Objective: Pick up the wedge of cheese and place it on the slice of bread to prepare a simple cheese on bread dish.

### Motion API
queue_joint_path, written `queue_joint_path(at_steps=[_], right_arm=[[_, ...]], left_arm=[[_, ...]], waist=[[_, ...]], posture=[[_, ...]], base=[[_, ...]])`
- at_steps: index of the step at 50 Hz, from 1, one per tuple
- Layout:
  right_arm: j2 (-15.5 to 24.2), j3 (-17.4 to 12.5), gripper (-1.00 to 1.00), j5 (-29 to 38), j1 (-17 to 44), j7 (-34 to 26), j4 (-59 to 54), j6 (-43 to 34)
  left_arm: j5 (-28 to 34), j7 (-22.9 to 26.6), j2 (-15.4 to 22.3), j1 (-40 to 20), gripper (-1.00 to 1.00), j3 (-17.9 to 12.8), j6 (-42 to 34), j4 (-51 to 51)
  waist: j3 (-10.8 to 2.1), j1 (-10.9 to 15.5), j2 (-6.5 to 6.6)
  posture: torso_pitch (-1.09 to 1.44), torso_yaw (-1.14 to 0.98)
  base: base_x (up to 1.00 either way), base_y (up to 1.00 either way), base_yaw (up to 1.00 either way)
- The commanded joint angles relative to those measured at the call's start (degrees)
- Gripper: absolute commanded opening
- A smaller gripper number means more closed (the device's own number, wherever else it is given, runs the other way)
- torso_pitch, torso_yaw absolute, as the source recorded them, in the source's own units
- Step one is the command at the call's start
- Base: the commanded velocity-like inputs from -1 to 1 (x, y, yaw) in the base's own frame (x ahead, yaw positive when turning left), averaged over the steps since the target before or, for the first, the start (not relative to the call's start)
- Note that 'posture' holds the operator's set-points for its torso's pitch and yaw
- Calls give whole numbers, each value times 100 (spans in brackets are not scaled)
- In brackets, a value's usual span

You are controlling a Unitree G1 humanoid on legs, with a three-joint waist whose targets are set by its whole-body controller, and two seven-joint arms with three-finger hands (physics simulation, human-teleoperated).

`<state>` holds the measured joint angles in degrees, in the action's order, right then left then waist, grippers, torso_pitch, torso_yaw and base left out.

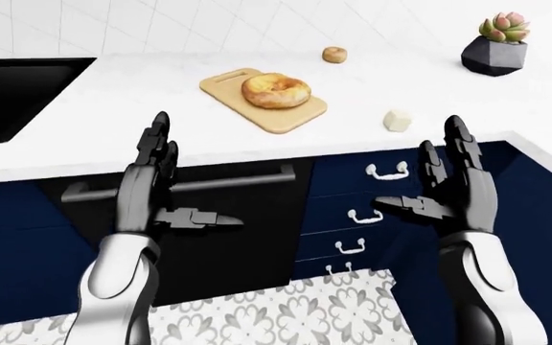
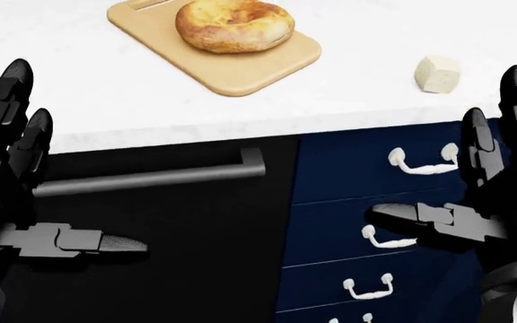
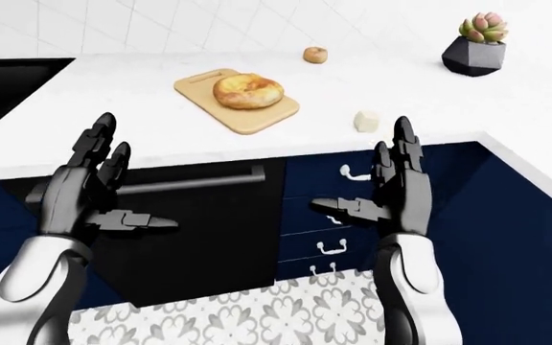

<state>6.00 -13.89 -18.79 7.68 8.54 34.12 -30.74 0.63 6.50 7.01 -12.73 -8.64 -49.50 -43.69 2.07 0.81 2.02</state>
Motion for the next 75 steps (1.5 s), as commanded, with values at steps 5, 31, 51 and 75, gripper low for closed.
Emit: queue_joint_path(at_steps=[5, 31, 51, 75], right_arm=[[29, -31, 100, -2, -21, -44, 139, 398], [-23, 83, 100, 310, 19, -57, 308, 200], [54, -26, 100, 349, 123, 133, 681, -43], [421, -327, 100, -237, 814, 534, 2035, -1454]], left_arm=[[-26, 68, 33, -121, 100, 8, 59, -303], [-196, 123, 220, -226, 100, -296, -361, -730], [-341, 118, 289, -316, 100, -483, -521, -893], [-2385, -959, 1194, 145, 100, -1433, -729, -1631]], waist=[[-30, -99, 22], [101, -222, 33], [-90, 13, -584], [-152, 18, -269]], posture=[[0, 0], [0, 0], [0, 0], [0, 0]], base=[[0, 0, -82], [16, 8, -20], [54, 0, 0], [1, 0, 1]])
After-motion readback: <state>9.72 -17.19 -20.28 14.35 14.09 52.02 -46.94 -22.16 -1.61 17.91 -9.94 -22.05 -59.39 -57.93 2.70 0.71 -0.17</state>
